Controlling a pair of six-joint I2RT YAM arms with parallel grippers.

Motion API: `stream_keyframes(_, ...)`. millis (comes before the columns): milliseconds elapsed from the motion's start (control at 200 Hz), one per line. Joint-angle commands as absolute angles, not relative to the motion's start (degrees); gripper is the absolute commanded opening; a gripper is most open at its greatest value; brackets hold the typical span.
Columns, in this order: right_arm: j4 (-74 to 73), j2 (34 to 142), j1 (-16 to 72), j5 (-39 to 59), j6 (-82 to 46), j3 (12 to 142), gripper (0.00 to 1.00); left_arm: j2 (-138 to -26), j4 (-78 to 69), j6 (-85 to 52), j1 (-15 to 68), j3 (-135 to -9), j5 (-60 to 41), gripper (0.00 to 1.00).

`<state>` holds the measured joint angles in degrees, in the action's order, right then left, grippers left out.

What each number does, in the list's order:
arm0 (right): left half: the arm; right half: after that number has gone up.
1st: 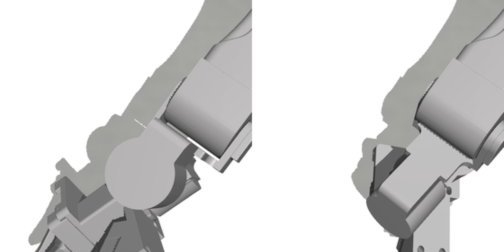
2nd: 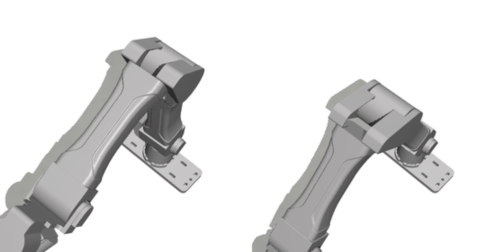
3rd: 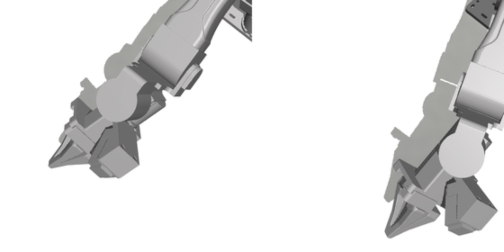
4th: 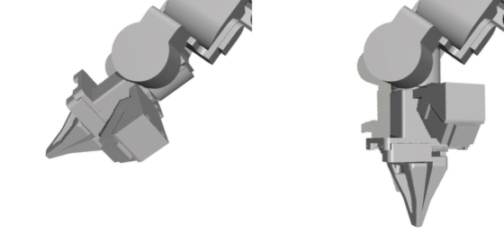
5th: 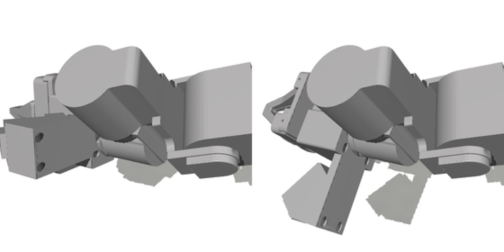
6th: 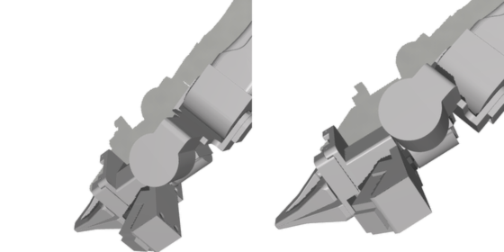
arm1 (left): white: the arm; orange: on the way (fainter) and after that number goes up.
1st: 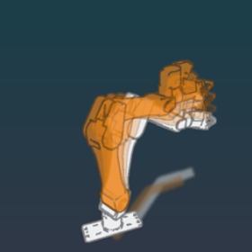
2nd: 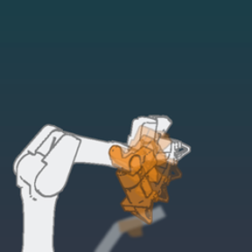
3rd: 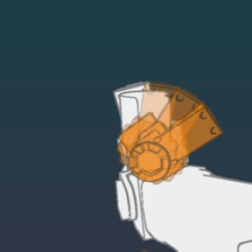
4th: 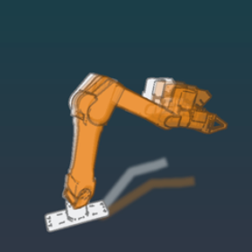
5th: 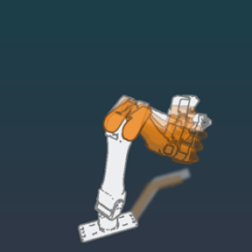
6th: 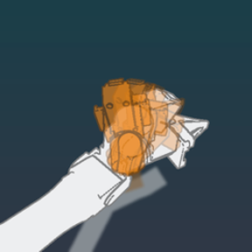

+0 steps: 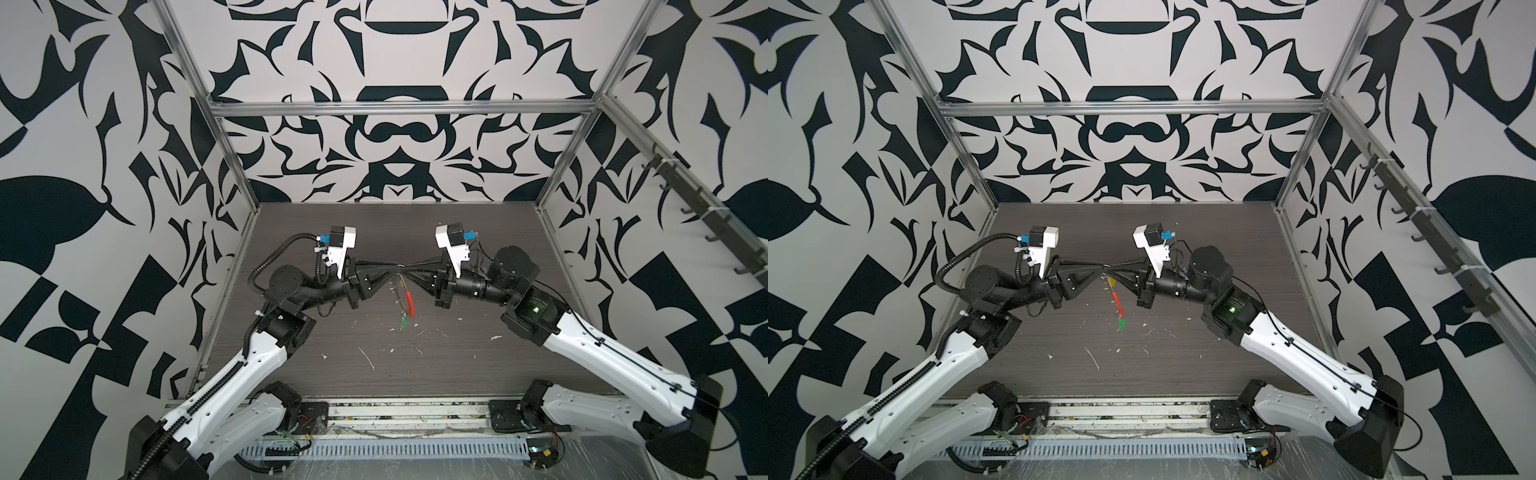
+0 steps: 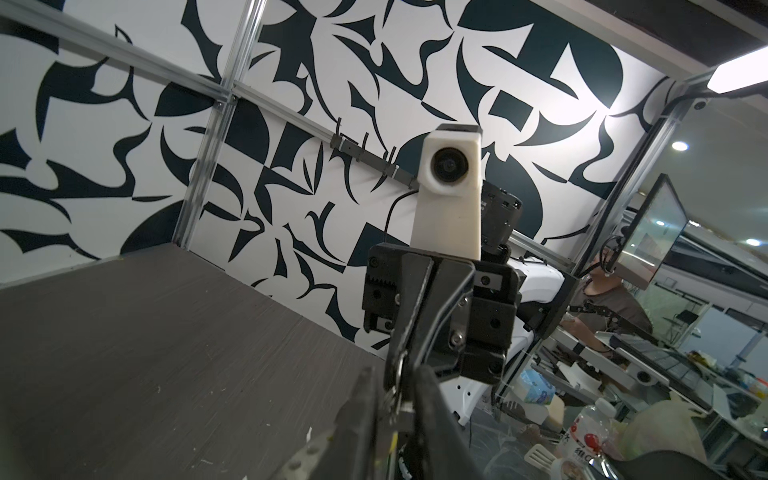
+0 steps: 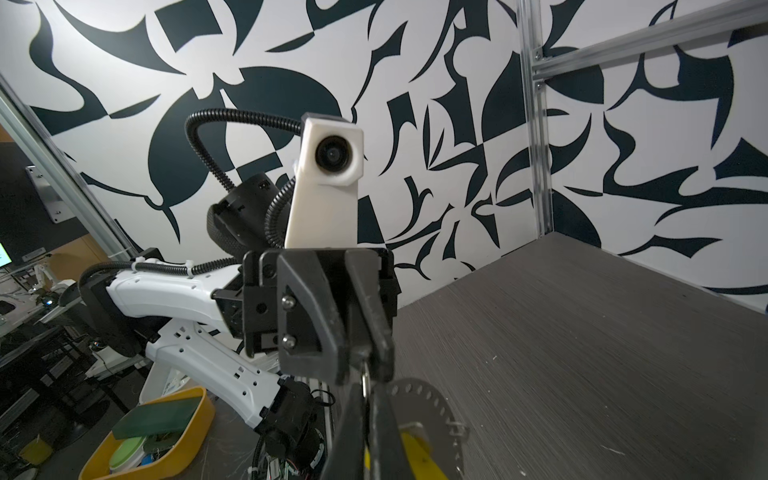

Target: Remove the keys from the keyring

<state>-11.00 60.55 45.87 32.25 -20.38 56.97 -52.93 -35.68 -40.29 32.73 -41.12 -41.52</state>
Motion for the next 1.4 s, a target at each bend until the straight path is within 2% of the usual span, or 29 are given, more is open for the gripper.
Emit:
stream_keyframes(0,-5.9,58.5,46.1,31.7,-16.5,61.3,0.00,-50.9,-30.5,-38.5,32.7,-43.7,-42.2,0.39)
stream_keyframes(250,4.4,58.8,46.1,32.4,-12.0,66.1,0.00,-51.9,-10.3,-31.9,32.7,-50.8,-47.5,0.36)
stream_keyframes(485,7.7,59.5,46.1,34.6,-10.6,68.2,0.00,-52.2,-1.5,-27.9,32.7,-54.5,-48.7,0.31)
stream_keyframes(740,7.5,59.9,46.1,35.9,-10.9,68.3,0.00,-53.8,-0.1,-27.4,32.7,-55.8,-50.0,0.29)
stream_keyframes(905,7.1,60.0,46.1,35.9,-11.1,68.0,0.00,-54.4,-2.0,-28.4,32.8,-56.0,-51.5,0.16)
stream_keyframes(1395,6.3,60.4,46.1,34.6,-11.5,67.2,0.00,-55.2,-6.3,-30.8,32.9,-55.2,-53.3,0.14)
